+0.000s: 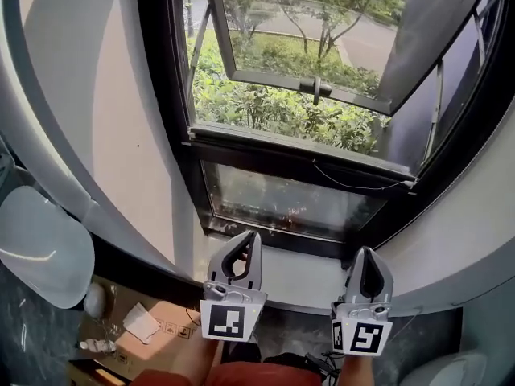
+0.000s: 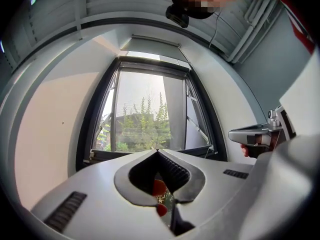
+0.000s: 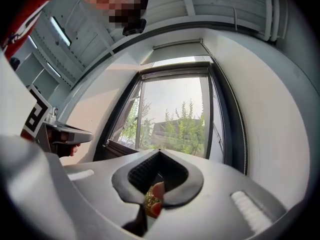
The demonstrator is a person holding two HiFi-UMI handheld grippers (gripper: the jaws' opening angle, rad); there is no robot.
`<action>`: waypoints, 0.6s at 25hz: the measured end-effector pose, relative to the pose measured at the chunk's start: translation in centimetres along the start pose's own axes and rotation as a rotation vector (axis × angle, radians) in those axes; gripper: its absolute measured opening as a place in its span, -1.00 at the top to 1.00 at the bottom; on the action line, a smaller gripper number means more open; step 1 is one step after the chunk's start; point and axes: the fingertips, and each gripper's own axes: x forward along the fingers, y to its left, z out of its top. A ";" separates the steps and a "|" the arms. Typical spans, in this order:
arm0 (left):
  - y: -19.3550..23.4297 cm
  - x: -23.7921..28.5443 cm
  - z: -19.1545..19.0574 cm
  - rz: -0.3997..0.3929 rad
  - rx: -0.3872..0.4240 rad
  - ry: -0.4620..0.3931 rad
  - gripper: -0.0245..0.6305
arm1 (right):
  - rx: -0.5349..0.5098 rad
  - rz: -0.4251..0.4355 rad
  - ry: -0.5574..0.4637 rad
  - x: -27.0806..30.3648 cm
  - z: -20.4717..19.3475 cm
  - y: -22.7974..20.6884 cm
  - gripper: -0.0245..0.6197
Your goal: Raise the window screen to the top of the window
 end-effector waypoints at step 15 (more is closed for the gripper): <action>-0.2 7.7 -0.8 0.005 0.054 0.005 0.91 | 0.052 0.004 -0.036 7.0 -2.9 -3.9 0.90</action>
